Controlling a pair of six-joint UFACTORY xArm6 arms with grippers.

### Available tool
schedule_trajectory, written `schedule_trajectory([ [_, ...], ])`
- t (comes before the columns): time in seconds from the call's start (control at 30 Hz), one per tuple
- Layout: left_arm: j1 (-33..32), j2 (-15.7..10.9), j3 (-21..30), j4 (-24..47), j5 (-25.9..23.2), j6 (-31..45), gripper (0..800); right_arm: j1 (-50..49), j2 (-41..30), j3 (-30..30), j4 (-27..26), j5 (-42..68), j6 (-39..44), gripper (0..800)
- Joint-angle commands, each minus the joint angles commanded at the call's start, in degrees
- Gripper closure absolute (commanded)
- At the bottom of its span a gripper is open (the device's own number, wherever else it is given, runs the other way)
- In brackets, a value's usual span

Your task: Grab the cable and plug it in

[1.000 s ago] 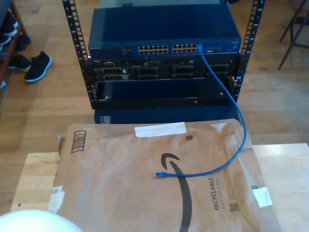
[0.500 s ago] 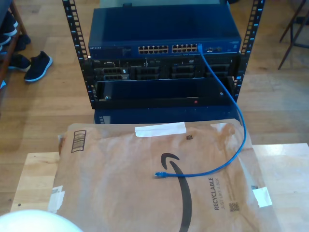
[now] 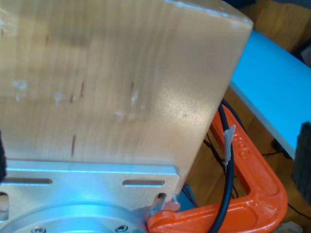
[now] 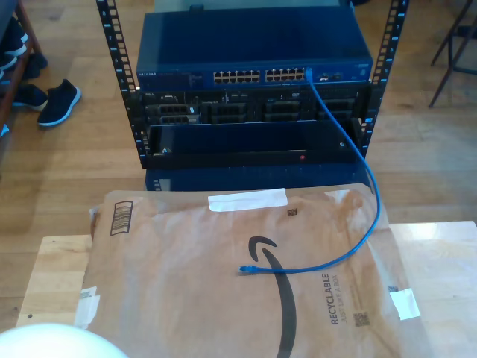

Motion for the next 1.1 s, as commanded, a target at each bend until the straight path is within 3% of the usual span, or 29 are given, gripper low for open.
schedule_trajectory([
  [0.43,0.0,0.0,0.0,0.0,0.0,0.0,0,-0.7,3.6,4.2,1.8,-7.8,0.3,3],
  [0.67,0.0,0.0,0.0,0.0,0.0,0.0,0,-0.9,3.5,4.7,3.3,-8.9,0.4,2],
  [0.8,-0.1,0.0,0.0,0.0,0.0,0.0,0,-0.9,3.2,6.3,6.7,-12.0,0.2,3],
  [1.1,0.0,0.0,0.0,0.0,0.0,0.0,0,-0.9,2.4,7.1,6.6,-12.7,0.2,2],
])
